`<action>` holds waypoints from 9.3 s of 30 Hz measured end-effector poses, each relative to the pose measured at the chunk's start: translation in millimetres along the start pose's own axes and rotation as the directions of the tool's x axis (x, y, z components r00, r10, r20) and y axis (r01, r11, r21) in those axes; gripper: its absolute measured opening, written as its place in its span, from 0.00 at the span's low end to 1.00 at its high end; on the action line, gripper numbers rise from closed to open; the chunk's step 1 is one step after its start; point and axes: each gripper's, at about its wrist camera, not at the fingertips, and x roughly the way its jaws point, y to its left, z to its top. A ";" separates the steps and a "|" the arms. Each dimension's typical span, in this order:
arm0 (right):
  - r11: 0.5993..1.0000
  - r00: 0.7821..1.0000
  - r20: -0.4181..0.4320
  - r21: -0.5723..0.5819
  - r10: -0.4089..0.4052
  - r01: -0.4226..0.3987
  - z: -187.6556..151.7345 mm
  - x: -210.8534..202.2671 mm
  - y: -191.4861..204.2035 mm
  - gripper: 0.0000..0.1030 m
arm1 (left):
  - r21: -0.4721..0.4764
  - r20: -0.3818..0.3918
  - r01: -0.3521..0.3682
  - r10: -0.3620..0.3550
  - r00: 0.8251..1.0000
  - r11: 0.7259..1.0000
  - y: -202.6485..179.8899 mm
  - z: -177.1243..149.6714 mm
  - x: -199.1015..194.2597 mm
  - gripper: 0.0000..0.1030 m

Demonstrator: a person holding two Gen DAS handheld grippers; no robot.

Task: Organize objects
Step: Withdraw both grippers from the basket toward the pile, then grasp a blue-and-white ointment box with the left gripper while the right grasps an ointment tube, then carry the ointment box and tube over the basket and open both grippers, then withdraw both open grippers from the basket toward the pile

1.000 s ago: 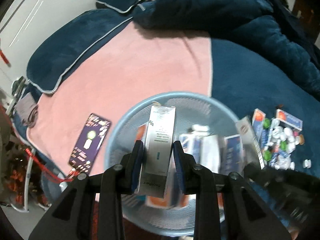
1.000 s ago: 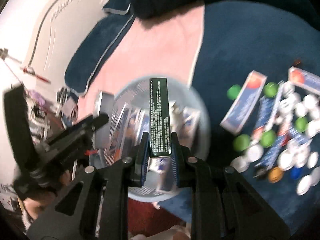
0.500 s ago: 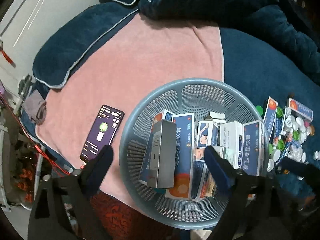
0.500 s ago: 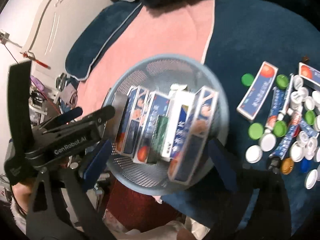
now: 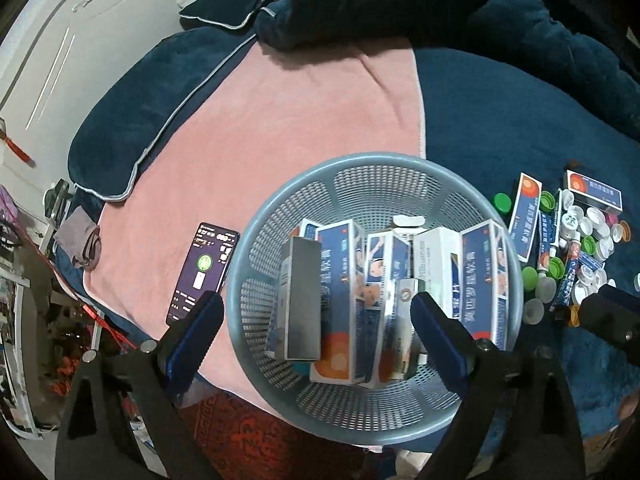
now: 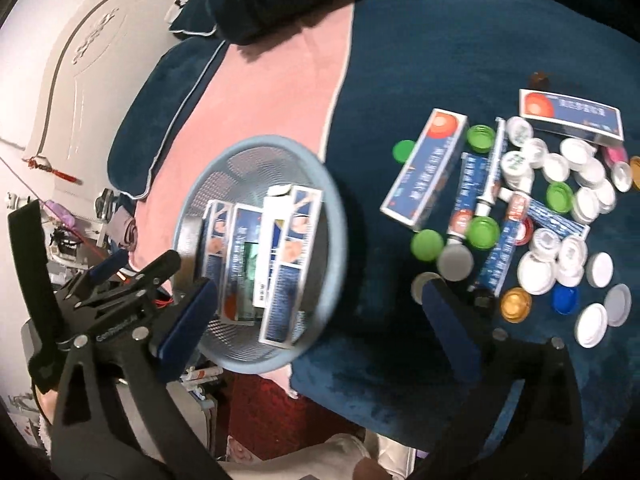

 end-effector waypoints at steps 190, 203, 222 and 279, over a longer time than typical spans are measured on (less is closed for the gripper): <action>0.995 1.000 0.004 -0.092 -0.026 0.027 5.6 29.9 24.6 1.00 | -0.051 -0.049 0.054 -0.056 0.997 0.997 2.4 -13.8 8.0 0.95; 0.991 0.998 -0.038 -0.127 -0.049 0.044 -7.8 34.6 27.0 1.00 | -0.068 -0.054 0.032 -0.036 0.998 0.997 4.2 -13.9 8.5 0.95; 0.989 0.996 -0.049 -0.128 -0.075 0.068 -11.6 36.0 21.8 1.00 | -0.053 -0.054 0.019 -0.022 0.998 0.998 -2.8 -12.9 6.2 0.95; 0.992 0.994 -0.020 -0.067 -0.111 0.110 -20.0 3.8 -28.9 1.00 | 0.049 -0.049 0.016 -0.014 0.999 0.999 -70.6 -0.1 -9.1 0.95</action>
